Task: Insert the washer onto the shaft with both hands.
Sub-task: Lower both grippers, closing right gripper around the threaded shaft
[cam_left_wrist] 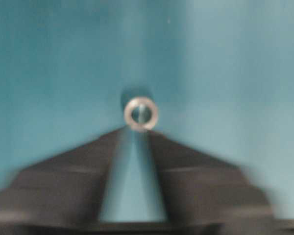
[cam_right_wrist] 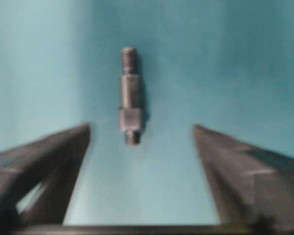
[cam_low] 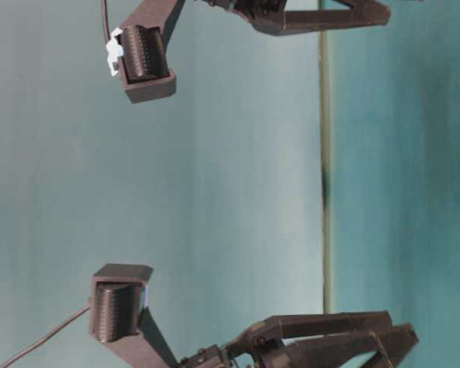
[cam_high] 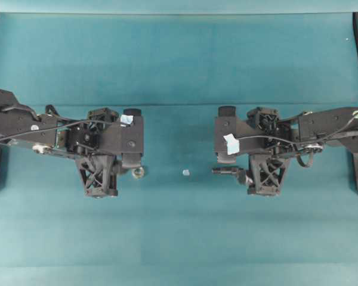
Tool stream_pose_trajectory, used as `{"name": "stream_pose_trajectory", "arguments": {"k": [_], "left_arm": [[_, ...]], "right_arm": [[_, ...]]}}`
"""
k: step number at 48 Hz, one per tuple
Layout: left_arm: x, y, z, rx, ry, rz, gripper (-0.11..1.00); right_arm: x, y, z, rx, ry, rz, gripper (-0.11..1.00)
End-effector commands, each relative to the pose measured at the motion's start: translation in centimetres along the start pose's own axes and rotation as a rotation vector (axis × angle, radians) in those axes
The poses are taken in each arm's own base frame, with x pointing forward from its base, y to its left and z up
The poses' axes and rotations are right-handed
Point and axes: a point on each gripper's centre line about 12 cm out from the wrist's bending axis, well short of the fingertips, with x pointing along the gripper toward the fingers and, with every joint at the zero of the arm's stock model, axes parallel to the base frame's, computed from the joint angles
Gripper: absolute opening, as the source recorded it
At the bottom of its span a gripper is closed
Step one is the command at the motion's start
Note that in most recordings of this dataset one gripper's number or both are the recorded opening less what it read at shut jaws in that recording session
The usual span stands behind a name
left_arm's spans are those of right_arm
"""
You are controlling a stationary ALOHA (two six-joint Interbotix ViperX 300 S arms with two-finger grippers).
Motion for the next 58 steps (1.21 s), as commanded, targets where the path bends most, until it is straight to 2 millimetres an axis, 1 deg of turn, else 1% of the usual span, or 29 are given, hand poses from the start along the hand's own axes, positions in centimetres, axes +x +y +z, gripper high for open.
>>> {"name": "stream_pose_trajectory", "arguments": {"k": [1, 2, 3, 5, 7, 10, 12, 25, 35, 44, 50, 58], "left_arm": [[0.1, -0.2, 0.2, 0.013, 0.0, -0.003, 0.71], [0.1, -0.3, 0.2, 0.019, 0.001, -0.004, 0.77], [0.2, -0.3, 0.2, 0.022, 0.003, -0.004, 0.83], [0.3, -0.4, 0.1, 0.035, 0.008, -0.006, 0.92], [0.4, -0.5, 0.2, 0.045, 0.007, -0.008, 0.95], [0.7, -0.7, 0.2, 0.058, 0.009, -0.011, 0.9], [0.8, -0.7, 0.2, 0.058, 0.009, -0.011, 0.89], [1.9, -0.7, 0.5, 0.06, 0.026, -0.011, 0.9], [2.8, -0.7, 0.2, 0.052, 0.046, -0.011, 0.9], [3.5, -0.8, 0.2, 0.051, 0.041, -0.011, 0.9], [3.7, -0.8, 0.1, 0.048, 0.038, -0.012, 0.9], [4.0, -0.8, -0.2, 0.048, 0.049, -0.012, 0.9]], "right_arm": [[0.0, -0.2, 0.5, -0.022, -0.013, -0.013, 0.77], [0.0, -0.2, 0.5, -0.025, -0.011, -0.014, 0.82], [0.0, -0.2, 0.5, -0.029, -0.011, -0.017, 0.83], [0.2, -0.3, 0.5, -0.033, -0.007, -0.019, 0.82], [0.3, -0.3, 0.6, -0.037, -0.006, -0.022, 0.8], [0.5, -0.3, 0.5, -0.038, 0.002, -0.023, 0.8], [0.8, -0.3, 0.4, -0.039, 0.01, -0.022, 0.8], [1.7, -0.2, 0.1, -0.049, 0.027, -0.021, 0.8], [2.7, -0.1, -0.1, -0.049, 0.016, -0.017, 0.8], [3.7, 0.5, -0.4, -0.064, 0.04, -0.008, 0.8], [4.0, 1.1, -0.4, -0.074, 0.032, -0.001, 0.8], [4.2, 1.2, -0.5, -0.073, 0.032, 0.001, 0.79]]}}
